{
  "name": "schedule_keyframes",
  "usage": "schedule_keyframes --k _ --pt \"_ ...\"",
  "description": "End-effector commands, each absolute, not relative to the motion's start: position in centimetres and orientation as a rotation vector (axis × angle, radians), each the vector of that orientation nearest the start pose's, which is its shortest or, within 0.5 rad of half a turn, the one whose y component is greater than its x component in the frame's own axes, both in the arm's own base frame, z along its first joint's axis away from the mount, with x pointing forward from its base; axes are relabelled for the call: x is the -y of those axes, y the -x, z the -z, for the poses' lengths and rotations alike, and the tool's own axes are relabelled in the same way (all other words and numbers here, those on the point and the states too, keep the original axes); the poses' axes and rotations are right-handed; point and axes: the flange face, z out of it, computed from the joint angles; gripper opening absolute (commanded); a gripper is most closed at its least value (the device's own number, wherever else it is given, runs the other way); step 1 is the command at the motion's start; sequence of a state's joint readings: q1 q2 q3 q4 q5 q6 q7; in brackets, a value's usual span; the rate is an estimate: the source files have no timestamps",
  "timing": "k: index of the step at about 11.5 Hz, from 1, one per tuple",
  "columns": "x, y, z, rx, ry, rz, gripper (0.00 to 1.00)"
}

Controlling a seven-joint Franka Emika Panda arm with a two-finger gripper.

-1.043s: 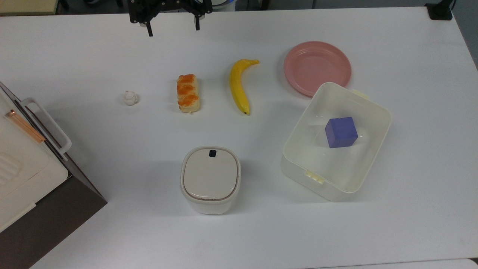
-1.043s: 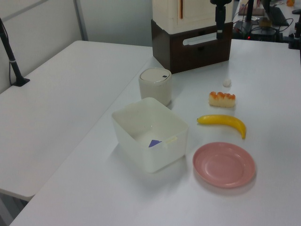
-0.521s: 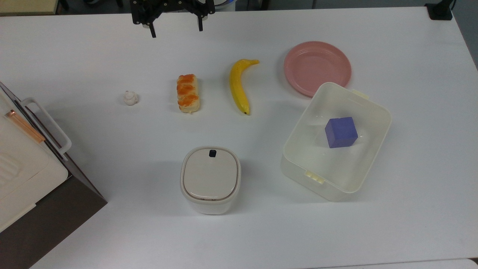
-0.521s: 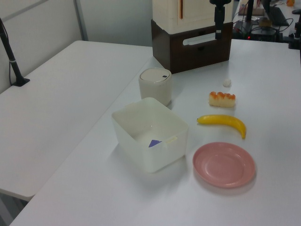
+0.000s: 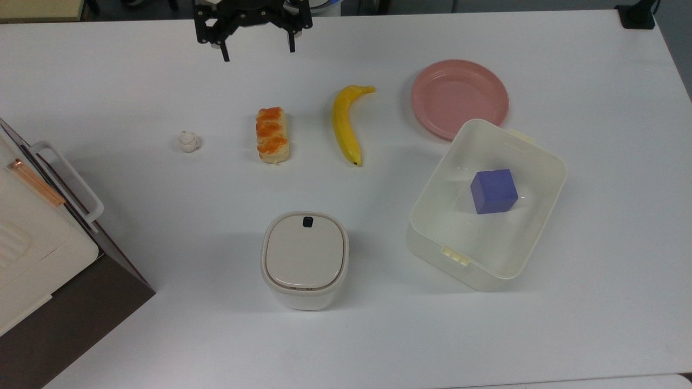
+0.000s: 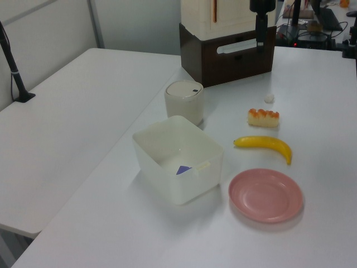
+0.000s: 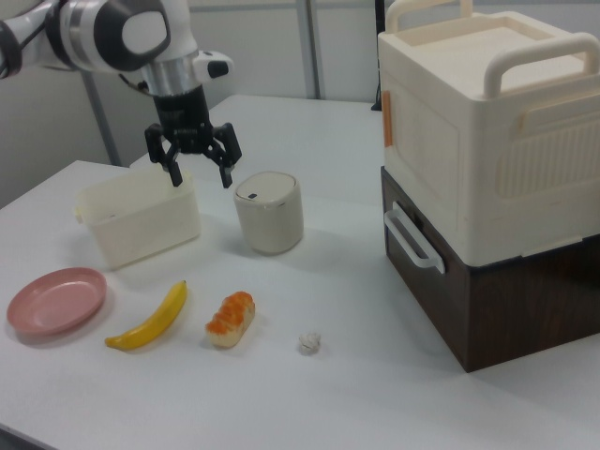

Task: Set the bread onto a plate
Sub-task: 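Move the open gripper over the bread roll with orange topping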

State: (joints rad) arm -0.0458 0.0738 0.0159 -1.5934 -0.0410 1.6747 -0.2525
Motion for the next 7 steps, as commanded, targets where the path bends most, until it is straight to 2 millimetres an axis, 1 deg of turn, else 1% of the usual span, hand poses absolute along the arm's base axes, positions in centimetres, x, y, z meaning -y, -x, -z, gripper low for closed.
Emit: schedule_keyframes --k 1,2,5,6,7 --pt "2.4 -55.0 -56.4 0.313 3.143 0.048 1.0" --pt "2.5 -54.8 -55.6 0.308 3.141 0.024 1.0" --pt "3.6 -54.0 -52.9 0.259 3.128 0.09 1.0" --pt "3.7 -54.0 -52.0 0.256 3.127 0.079 1.0" --pt "4.3 -54.0 -50.7 0.239 3.129 0.083 1.0"
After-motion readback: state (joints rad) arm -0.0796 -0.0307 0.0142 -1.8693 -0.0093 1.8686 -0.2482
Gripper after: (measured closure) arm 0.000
